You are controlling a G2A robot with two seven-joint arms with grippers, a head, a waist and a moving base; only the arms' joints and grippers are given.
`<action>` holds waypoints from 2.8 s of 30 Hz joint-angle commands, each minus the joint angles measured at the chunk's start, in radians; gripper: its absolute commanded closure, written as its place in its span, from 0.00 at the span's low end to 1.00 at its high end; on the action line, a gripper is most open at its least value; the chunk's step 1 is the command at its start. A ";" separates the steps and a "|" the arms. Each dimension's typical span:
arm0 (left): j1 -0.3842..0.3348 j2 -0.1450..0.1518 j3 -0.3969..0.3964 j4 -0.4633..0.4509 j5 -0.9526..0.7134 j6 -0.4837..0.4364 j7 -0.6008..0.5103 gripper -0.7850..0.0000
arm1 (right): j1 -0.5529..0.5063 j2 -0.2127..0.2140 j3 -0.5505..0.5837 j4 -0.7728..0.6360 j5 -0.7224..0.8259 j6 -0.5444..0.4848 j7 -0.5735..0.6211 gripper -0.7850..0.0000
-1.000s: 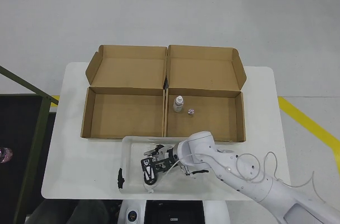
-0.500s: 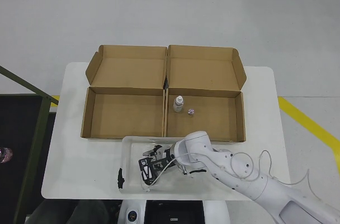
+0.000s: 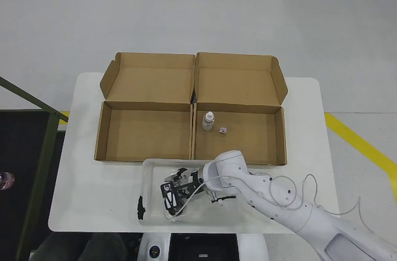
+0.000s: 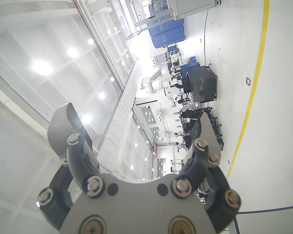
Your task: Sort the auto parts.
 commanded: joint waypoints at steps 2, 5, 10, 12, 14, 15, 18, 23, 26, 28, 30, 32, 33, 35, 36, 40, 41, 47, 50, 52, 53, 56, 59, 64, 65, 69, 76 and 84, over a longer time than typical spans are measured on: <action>0.000 0.000 0.000 0.000 0.000 0.000 0.000 0.00 | -0.008 0.004 0.017 -0.019 0.006 -0.009 -0.012 1.00; 0.000 0.000 0.000 0.000 0.000 0.000 0.000 0.00 | -0.016 0.009 0.033 -0.035 0.011 -0.019 -0.026 1.00; 0.000 0.000 0.000 0.000 0.000 0.000 0.000 0.00 | -0.034 0.019 0.066 -0.069 0.021 -0.033 -0.052 1.00; 0.000 0.000 0.000 0.000 0.000 0.000 0.000 0.00 | -0.041 0.024 0.082 -0.084 0.021 -0.038 -0.062 1.00; 0.000 0.000 0.000 0.000 0.000 0.000 0.000 0.00 | -0.050 0.029 0.097 -0.097 0.026 -0.043 -0.073 1.00; 0.000 0.000 0.000 0.000 0.000 0.000 0.000 0.00 | -0.056 0.031 0.105 -0.103 0.033 -0.048 -0.083 1.00; 0.000 0.000 0.000 0.000 0.000 0.000 0.000 0.00 | -0.066 0.037 0.128 -0.125 0.043 -0.059 -0.100 1.00; 0.000 0.000 0.000 0.000 0.000 0.000 0.000 0.00 | -0.080 0.047 0.161 -0.157 0.054 -0.068 -0.112 1.00; 0.000 0.000 0.000 0.000 0.000 0.000 0.000 0.00 | -0.086 0.051 0.182 -0.172 0.062 -0.070 -0.122 1.00; 0.000 0.000 0.000 0.000 0.000 0.000 0.000 0.00 | -0.089 0.055 0.198 -0.180 0.069 -0.072 -0.128 1.00; 0.000 0.000 0.000 0.000 0.000 0.000 0.000 0.00 | -0.094 0.058 0.215 -0.189 0.075 -0.072 -0.133 1.00; 0.000 0.000 0.000 0.000 0.000 0.000 0.000 0.00 | -0.098 0.062 0.232 -0.196 0.080 -0.072 -0.138 1.00; 0.000 0.000 0.000 0.000 0.000 0.000 0.000 0.00 | -0.099 0.064 0.240 -0.200 0.083 -0.072 -0.141 1.00; 0.000 0.000 0.000 0.000 0.000 0.000 0.000 0.00 | -0.101 0.066 0.254 -0.205 0.085 -0.069 -0.144 1.00; 0.000 0.000 0.000 0.000 0.000 0.000 0.000 0.00 | -0.101 0.067 0.259 -0.207 0.086 -0.070 -0.146 1.00; 0.000 0.000 0.000 0.000 0.000 0.000 0.000 0.00 | -0.097 0.069 0.273 -0.208 0.091 -0.066 -0.152 1.00; 0.000 0.000 0.000 0.000 0.000 0.000 0.000 0.00 | -0.095 0.069 0.276 -0.206 0.093 -0.065 -0.154 1.00; 0.000 0.000 0.000 0.000 0.000 0.000 0.000 0.00 | -0.067 0.065 0.293 -0.177 0.104 -0.056 -0.177 1.00; 0.000 0.000 0.000 0.000 0.000 0.000 0.000 0.00 | -0.050 0.062 0.293 -0.158 0.108 -0.050 -0.190 1.00; 0.000 0.000 0.000 0.000 0.000 0.000 0.000 0.00 | -0.038 0.059 0.292 -0.142 0.111 -0.045 -0.197 1.00; 0.000 0.000 0.000 0.000 0.000 0.000 0.000 0.00 | -0.031 0.057 0.291 -0.134 0.112 -0.041 -0.201 1.00; 0.000 0.000 0.000 0.000 0.000 0.000 0.000 0.00 | -0.009 0.051 0.287 -0.106 0.108 -0.029 -0.211 1.00; 0.000 0.000 0.000 0.000 0.000 0.000 0.000 0.00 | 0.015 0.044 0.280 -0.078 0.104 -0.015 -0.212 1.00; 0.000 0.000 0.000 0.000 0.000 0.000 0.000 0.00 | 0.059 0.031 0.263 -0.023 0.098 0.009 -0.200 1.00; 0.000 0.000 0.000 0.000 0.000 0.000 0.000 0.00 | 0.068 0.027 0.258 -0.010 0.098 0.014 -0.197 1.00; 0.000 0.000 0.000 0.000 0.000 0.000 0.000 0.00 | 0.111 0.011 0.232 0.050 0.102 0.029 -0.177 1.00; 0.000 0.000 0.000 0.000 0.000 0.000 0.000 0.00 | 0.191 -0.025 0.175 0.159 0.122 0.049 -0.146 1.00; 0.000 0.000 0.000 0.000 0.000 0.000 0.000 0.00 | 0.270 -0.070 0.117 0.263 0.130 0.074 -0.125 1.00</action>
